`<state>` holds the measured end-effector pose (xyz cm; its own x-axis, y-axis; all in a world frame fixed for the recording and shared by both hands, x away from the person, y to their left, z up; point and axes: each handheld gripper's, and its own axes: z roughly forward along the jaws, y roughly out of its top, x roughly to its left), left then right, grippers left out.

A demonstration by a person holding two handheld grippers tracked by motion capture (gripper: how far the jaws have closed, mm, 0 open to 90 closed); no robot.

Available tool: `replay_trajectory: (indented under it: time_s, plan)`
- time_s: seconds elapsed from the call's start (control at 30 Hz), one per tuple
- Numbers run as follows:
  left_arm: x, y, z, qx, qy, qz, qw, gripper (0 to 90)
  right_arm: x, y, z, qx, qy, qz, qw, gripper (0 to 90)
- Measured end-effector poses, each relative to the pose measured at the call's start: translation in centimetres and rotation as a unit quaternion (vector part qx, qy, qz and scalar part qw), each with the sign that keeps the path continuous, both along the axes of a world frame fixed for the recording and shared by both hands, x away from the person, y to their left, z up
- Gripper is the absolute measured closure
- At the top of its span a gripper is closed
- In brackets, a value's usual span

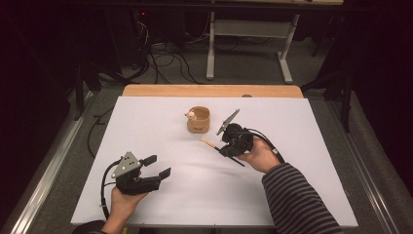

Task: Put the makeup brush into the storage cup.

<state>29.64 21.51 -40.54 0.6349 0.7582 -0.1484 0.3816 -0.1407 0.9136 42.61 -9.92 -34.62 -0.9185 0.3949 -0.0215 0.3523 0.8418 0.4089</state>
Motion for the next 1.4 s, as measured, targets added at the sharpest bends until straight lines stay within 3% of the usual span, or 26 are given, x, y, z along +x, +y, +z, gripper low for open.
replay_trajectory:
  time_s: [0.23,0.5,0.73,1.03,1.17,1.33,1.4]
  plan:
    - [0.0,0.2,0.0,-0.003,0.009,0.001,1.0000,29.2,-1.4,-2.0,1.3,0.064,-0.015,-0.020,0.9976,85.5]
    - [-0.1,0.0,0.1,0.002,-0.003,0.002,1.0000,29.0,-2.9,-3.9,1.6,0.104,-0.028,-0.034,0.9936,85.5]
    - [0.0,-0.1,0.0,0.003,-0.006,-0.004,1.0000,28.3,-4.0,-5.0,1.6,0.122,-0.038,-0.037,0.9911,85.5]
    - [0.1,-0.7,-0.3,0.015,-0.015,-0.033,0.9992,26.4,-5.5,-6.5,1.6,0.161,-0.043,-0.054,0.9844,85.5]
    - [0.2,-0.7,-0.3,0.011,-0.014,-0.034,0.9993,26.3,-6.5,-7.4,1.4,0.185,-0.052,-0.064,0.9793,85.5]
    - [0.3,-0.6,-0.3,0.007,0.001,-0.034,0.9994,25.4,-7.1,-8.0,1.1,0.199,-0.058,-0.076,0.9754,85.5]
    - [0.3,-0.6,-0.2,0.008,0.006,-0.032,0.9994,25.8,-7.7,-8.4,0.8,0.213,-0.060,-0.084,0.9715,85.4]
